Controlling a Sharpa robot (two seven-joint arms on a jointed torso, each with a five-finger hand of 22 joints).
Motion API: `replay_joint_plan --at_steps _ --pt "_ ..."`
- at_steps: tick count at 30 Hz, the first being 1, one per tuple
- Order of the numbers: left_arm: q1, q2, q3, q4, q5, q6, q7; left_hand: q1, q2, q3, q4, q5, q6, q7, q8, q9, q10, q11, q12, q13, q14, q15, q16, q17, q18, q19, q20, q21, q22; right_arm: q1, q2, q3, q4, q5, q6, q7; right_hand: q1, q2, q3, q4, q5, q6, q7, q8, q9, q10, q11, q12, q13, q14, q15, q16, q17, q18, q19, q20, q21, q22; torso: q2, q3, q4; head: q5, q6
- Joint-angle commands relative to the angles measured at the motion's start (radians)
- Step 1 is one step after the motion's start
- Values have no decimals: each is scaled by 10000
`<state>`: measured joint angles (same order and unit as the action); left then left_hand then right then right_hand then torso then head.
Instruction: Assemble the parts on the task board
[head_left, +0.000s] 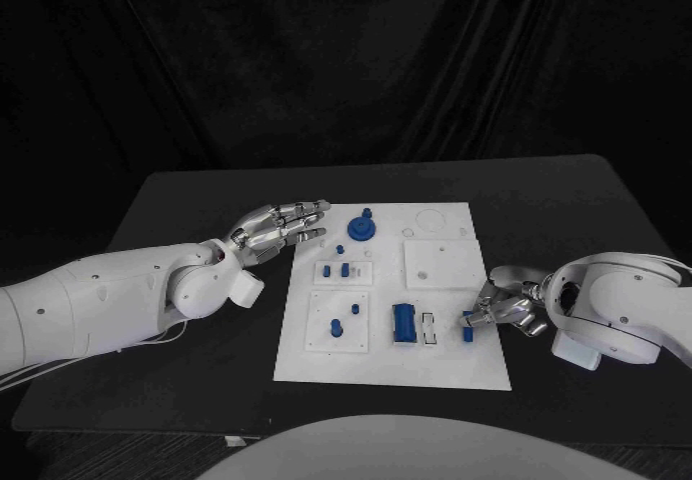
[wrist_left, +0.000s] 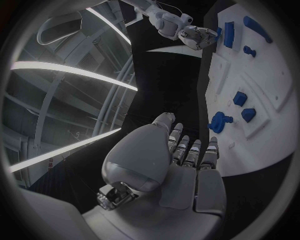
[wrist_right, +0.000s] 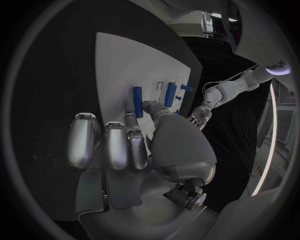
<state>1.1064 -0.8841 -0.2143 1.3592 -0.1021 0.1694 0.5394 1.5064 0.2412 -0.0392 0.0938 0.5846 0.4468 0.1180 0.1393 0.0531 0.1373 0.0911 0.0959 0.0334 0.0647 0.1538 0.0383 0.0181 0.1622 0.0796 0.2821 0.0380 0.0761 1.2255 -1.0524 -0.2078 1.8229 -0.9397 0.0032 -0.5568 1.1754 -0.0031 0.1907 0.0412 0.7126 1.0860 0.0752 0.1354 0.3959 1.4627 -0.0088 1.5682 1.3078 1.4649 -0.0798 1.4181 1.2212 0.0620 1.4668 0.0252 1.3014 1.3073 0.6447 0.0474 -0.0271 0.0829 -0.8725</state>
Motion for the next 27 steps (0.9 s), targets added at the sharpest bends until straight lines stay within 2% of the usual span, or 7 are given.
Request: replay_joint_plan --at_steps 1,13,27 --pt "-16 7 8 25 25 131 118 -110 -4 61 11 49 21 13 50 8 45 38 47 13 63 -23 45 14 183 30 32 56 -16 35 4 -1 41 1179 -472 249 -121 -37 2219 -2174 -31 29 28 54 53 1081 54 26 2630 504 67 45 18 -37 196 84 46 1868 16 4 19 -7 -2" --pt "-17 55 8 -2 25 147 110 -122 -13 82 6 49 44 24 59 11 65 51 58 16 64 -32 47 14 184 31 31 58 -17 61 551 -1 -292 1717 -73 296 -293 -43 2222 -2163 -391 48 9 70 65 1081 43 26 2630 510 62 77 53 -50 213 85 122 1885 26 -14 20 -53 -2" --pt "-20 86 8 -39 25 194 77 -129 -17 95 3 48 44 29 61 10 67 56 59 15 63 -35 47 14 184 27 31 56 -22 39 1139 -1 -728 1757 432 262 -446 -11 2111 -2084 -754 48 -18 123 128 1081 27 26 2630 510 55 93 63 -53 214 84 151 1888 9 8 1 -43 -2"
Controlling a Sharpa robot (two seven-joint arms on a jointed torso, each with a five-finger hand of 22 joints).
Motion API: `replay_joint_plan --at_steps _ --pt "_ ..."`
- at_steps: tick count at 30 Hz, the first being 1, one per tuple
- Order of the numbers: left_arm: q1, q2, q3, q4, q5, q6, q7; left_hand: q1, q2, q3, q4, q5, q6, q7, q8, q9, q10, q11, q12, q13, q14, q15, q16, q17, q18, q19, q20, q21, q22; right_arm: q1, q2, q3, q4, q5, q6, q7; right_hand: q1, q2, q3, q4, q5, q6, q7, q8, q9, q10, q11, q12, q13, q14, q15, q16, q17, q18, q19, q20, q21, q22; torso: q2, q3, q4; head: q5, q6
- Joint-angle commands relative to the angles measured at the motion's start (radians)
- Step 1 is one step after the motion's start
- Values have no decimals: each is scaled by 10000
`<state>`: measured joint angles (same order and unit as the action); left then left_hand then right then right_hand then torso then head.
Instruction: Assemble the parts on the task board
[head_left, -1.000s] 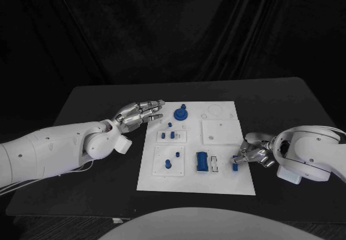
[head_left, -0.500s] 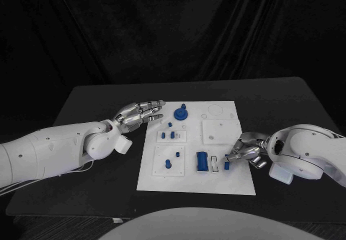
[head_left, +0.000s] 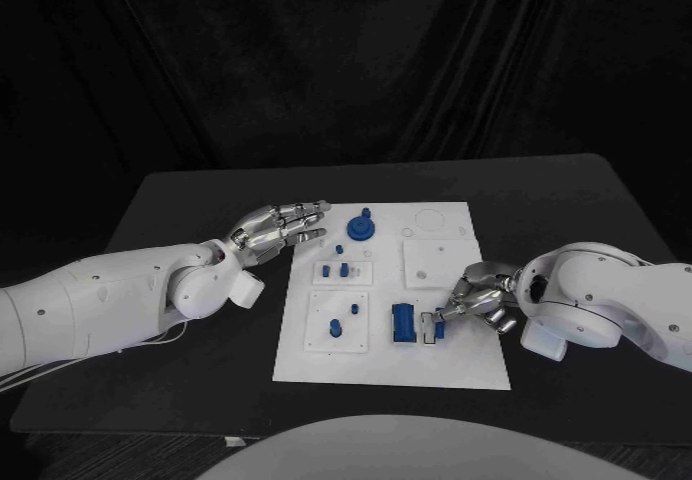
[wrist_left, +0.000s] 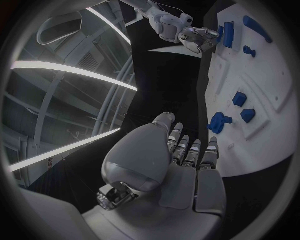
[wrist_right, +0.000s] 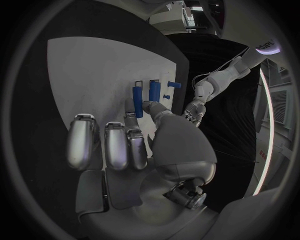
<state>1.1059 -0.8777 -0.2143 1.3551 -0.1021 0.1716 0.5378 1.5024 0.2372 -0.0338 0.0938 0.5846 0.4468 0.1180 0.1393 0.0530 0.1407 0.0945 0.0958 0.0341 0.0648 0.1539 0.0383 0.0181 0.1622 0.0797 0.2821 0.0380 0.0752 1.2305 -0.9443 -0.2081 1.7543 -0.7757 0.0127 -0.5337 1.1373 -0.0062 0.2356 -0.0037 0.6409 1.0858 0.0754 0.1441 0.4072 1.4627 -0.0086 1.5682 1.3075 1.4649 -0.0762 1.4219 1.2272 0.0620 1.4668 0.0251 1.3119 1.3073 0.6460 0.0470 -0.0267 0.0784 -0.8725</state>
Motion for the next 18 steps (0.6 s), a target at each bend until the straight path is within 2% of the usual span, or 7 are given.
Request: replay_joint_plan --at_steps 1,3,6,10,14,16,18 --pt "-16 27 8 0 25 178 91 -90 22 41 2 48 45 29 61 11 33 22 59 8 62 -35 47 14 184 26 31 55 -14 -14 85 1 -59 117 387 20 -81 27 1648 -1623 -69 52 -25 44 24 1081 22 26 2633 510 17 58 8 -51 211 84 40 1887 -6 15 1 -3 -2" --pt "-16 35 8 -3 25 186 87 -93 21 48 1 48 43 31 60 11 33 23 58 8 57 -36 44 13 184 22 30 53 -18 -18 128 1 -82 118 460 3 -108 29 1621 -1606 -134 44 -30 51 37 1081 18 26 2633 507 14 56 -2 -51 210 82 41 1886 -8 12 5 -1 -2" --pt "-18 43 8 -13 25 199 79 -93 21 48 1 48 43 31 60 11 33 23 58 8 57 -36 44 13 184 22 30 53 -18 -22 183 1 -103 119 508 -15 -151 67 1544 -1565 -452 9 -50 75 81 1081 3 26 2633 503 3 55 -13 -48 205 76 37 1883 -10 6 15 -14 -2" --pt "-21 53 8 -45 25 220 66 -93 21 48 1 48 43 31 60 11 33 23 58 8 57 -36 44 13 184 22 30 53 -18 -25 253 0 -139 120 588 -76 -167 72 1528 -1551 -485 5 -51 81 89 1081 2 26 2633 503 2 56 -12 -48 204 75 37 1883 -6 1 3 10 -2" --pt "-23 58 8 -54 25 229 61 -93 21 48 1 48 43 31 60 11 33 23 58 8 57 -36 44 13 184 22 30 53 -18 -26 297 0 -168 120 725 -163 -275 101 1408 -1456 -805 -32 -75 108 138 1081 -14 26 2633 499 -8 52 -32 -43 194 68 17 1875 -5 3 -9 14 -2" --pt "-25 61 8 -59 25 233 57 -93 21 48 1 48 43 31 60 11 33 23 58 8 57 -36 44 13 184 22 30 53 -18 -27 321 0 -190 120 788 -220 -318 136 1326 -1394 -1125 -66 -91 124 173 1081 -27 26 2633 492 -18 38 -67 -38 184 60 -4 1867 -7 0 -1 12 -2" --pt "-26 62 8 -64 25 236 56 -93 21 48 1 48 43 31 60 11 33 23 58 8 57 -36 44 13 184 22 30 53 -18 -27 339 0 -212 120 791 -245 -325 141 1311 -1382 -1171 -74 -93 126 179 1081 -28 26 2633 488 -20 32 -83 -39 185 59 -2 1867 -8 -2 0 19 -2"
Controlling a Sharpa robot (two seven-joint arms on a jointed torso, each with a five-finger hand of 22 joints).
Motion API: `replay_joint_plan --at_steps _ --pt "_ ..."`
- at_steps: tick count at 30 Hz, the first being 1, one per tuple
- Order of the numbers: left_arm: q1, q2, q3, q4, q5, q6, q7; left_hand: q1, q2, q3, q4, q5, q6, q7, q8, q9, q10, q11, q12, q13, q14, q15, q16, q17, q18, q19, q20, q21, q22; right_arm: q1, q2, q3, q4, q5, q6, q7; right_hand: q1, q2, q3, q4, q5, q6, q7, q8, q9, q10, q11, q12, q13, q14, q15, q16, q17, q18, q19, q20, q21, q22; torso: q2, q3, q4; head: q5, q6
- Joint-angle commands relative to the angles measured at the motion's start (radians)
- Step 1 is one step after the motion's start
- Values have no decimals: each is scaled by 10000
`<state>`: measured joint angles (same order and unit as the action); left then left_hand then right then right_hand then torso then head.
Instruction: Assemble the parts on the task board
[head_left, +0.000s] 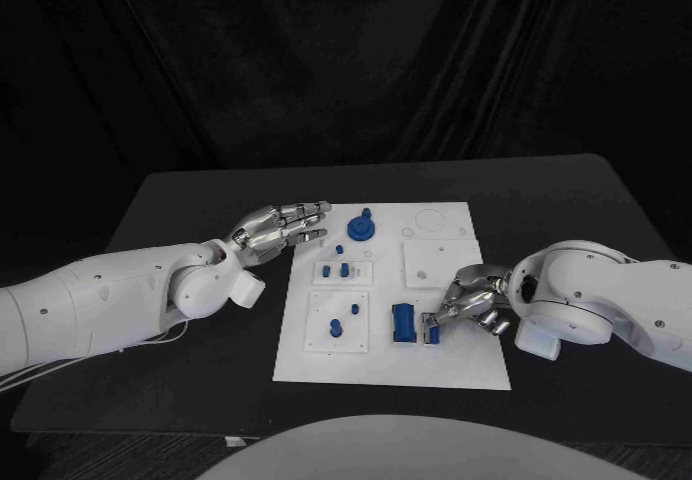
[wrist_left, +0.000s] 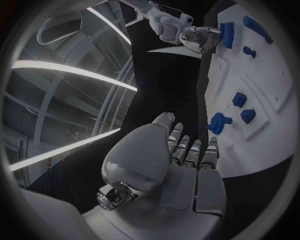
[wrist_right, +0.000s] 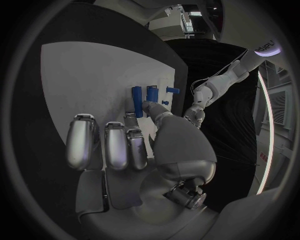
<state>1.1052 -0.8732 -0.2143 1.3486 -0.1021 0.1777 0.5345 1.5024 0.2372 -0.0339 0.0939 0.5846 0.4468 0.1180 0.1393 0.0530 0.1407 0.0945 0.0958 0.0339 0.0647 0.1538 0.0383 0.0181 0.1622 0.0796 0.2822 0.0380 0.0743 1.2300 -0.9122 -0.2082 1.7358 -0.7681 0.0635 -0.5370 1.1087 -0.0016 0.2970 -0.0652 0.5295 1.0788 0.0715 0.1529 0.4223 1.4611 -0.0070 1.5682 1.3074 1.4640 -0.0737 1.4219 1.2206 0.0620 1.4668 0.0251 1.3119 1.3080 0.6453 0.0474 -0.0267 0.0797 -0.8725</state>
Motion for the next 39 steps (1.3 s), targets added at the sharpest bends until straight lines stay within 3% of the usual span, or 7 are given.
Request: replay_joint_plan --at_steps 1,8,11,24,35,39 --pt "-19 18 8 -1 25 177 89 -94 20 49 0 48 43 31 61 11 33 24 59 10 57 -36 44 13 184 23 30 53 -9 -22 30 2 -42 44 280 -226 -72 107 666 -730 -150 -11 -56 42 38 1097 -46 26 2634 494 -46 25 -33 -36 178 57 -20 1855 -2 -5 -6 15 -2" --pt "-25 28 8 -3 25 190 90 -94 20 49 0 48 43 31 61 11 33 24 59 10 57 -36 44 13 184 23 30 53 -9 -31 94 2 -115 44 268 -295 -338 194 357 -338 -1433 -70 -98 49 77 1097 -76 26 2634 484 -68 -4 -99 -30 165 40 -55 1843 0 -4 7 1 -2" --pt "-27 27 8 -5 24 193 88 -94 20 49 0 48 43 31 61 11 33 24 59 10 57 -36 44 13 184 23 30 53 -9 -38 119 2 -132 44 248 -303 -395 205 291 -240 -1632 -79 -98 43 75 1097 -76 26 2634 481 -69 -14 -121 -28 162 39 -64 1841 0 -6 9 6 -2" --pt "-34 25 9 -4 24 207 82 -94 20 49 0 48 43 31 61 11 33 24 59 10 57 -36 44 13 184 23 30 53 -9 -49 164 2 -153 44 75 -272 -645 268 86 158 -1999 -111 -82 7 48 1097 -63 26 2634 468 -61 -51 -199 -12 136 42 -150 1817 3 -1 -2 42 -2" --pt "-41 26 9 -3 24 224 68 -112 20 91 -5 49 32 34 59 8 25 24 52 6 59 -33 46 13 184 18 27 52 -16 -50 176 2 -165 44 -22 -240 -933 197 -168 523 -2147 -118 -67 -27 13 1097 -49 26 2634 460 -49 -77 -253 -4 122 53 -198 1804 0 -4 -3 42 -2" --pt "-45 24 9 -1 24 236 53 -112 20 91 -5 49 32 34 59 8 25 24 52 6 59 -33 46 13 184 18 27 52 -16 -50 176 2 -167 44 -42 -238 -1000 160 -314 658 -2403 -120 -67 -41 -2 1097 -47 26 2634 460 -47 -83 -266 -2 121 56 -208 1802 4 -3 0 45 -2"
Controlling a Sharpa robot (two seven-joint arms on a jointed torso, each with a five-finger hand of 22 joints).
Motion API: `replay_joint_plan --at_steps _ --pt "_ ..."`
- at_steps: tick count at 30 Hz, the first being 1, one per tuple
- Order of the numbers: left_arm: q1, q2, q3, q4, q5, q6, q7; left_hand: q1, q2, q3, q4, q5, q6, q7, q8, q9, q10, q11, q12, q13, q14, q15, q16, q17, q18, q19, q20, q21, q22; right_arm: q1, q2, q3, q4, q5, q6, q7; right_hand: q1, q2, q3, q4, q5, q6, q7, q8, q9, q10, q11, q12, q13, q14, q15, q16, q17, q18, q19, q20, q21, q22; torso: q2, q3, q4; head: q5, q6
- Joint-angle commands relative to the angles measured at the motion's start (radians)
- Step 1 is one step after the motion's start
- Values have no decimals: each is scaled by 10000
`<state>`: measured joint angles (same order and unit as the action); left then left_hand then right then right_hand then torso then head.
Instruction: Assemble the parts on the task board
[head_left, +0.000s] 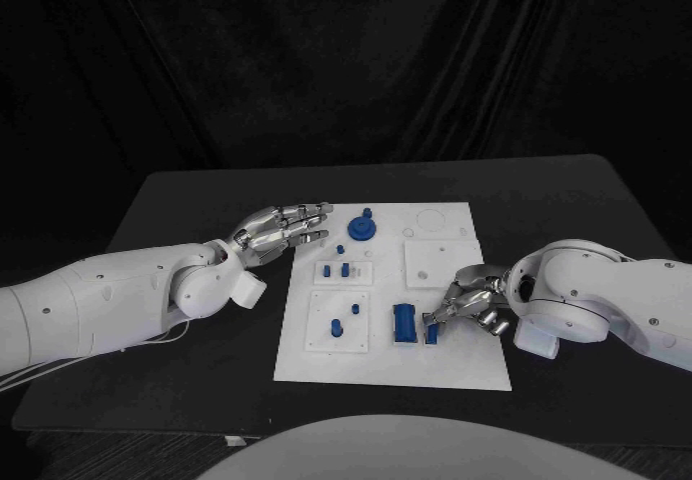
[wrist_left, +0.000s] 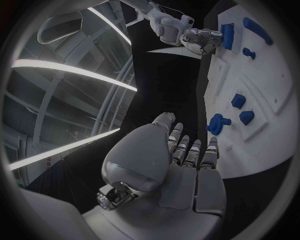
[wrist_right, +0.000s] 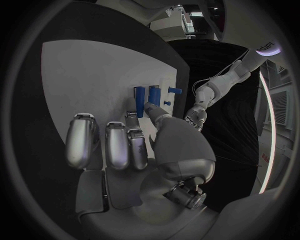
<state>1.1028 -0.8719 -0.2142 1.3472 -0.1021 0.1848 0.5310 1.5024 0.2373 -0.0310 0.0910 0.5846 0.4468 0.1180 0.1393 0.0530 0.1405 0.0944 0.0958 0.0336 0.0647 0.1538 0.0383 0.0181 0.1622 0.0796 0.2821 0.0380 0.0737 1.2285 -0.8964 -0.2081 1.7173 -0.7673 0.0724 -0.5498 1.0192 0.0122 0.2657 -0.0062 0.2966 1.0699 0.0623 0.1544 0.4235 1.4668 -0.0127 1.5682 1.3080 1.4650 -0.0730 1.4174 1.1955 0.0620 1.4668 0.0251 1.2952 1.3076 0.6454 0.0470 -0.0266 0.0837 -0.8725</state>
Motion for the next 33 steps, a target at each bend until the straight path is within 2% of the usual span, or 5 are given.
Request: replay_joint_plan --at_steps 1,21,24,31,33 --pt "-22 9 8 16 24 167 82 -112 19 63 23 49 32 34 58 8 27 25 52 9 59 -33 46 13 184 18 27 52 -9 -35 17 0 19 36 -134 -110 -103 17 -26 88 -127 -37 27 -61 -18 1040 11 26 2628 450 -54 -38 -16 -1 120 57 -48 1805 3 1 -4 12 -2" --pt "-34 -6 8 15 24 180 48 -119 20 79 21 49 31 35 58 8 28 24 53 8 69 -27 53 16 184 20 27 53 -8 -35 11 0 42 -81 -74 -108 -400 -225 -1066 748 -1938 -118 62 -20 30 1040 49 26 2628 483 -18 48 136 -20 164 95 32 1836 4 2 -5 13 -2" --pt "-35 -7 8 11 24 178 45 -119 20 79 21 49 31 35 58 8 28 24 53 8 69 -27 53 16 184 20 27 53 -8 -35 0 0 46 -97 -162 -60 -463 -220 -1187 843 -1958 -68 38 43 83 1040 31 26 2628 490 -30 69 179 -27 177 86 70 1847 -1 1 -13 24 -2" --pt "-39 -11 8 -4 24 183 19 -119 20 79 21 49 31 35 58 8 28 24 53 8 69 -27 53 16 184 20 27 53 -8 -35 -32 0 59 -172 -522 144 -488 -101 -1649 1149 -2007 97 -156 777 704 1040 -135 26 2628 523 -166 179 385 -54 223 -31 214 1889 -7 0 -12 46 -2" --pt "-41 -11 8 -8 24 188 12 -119 20 79 21 49 31 35 58 8 28 24 53 8 69 -27 53 16 184 20 27 53 -8 -35 -39 1 63 -178 -597 200 -452 -9 -1853 1283 -1987 -43 -235 1290 1230 1040 -205 26 2628 529 -229 210 441 -65 235 -89 263 1901 -10 2 -12 49 -2"
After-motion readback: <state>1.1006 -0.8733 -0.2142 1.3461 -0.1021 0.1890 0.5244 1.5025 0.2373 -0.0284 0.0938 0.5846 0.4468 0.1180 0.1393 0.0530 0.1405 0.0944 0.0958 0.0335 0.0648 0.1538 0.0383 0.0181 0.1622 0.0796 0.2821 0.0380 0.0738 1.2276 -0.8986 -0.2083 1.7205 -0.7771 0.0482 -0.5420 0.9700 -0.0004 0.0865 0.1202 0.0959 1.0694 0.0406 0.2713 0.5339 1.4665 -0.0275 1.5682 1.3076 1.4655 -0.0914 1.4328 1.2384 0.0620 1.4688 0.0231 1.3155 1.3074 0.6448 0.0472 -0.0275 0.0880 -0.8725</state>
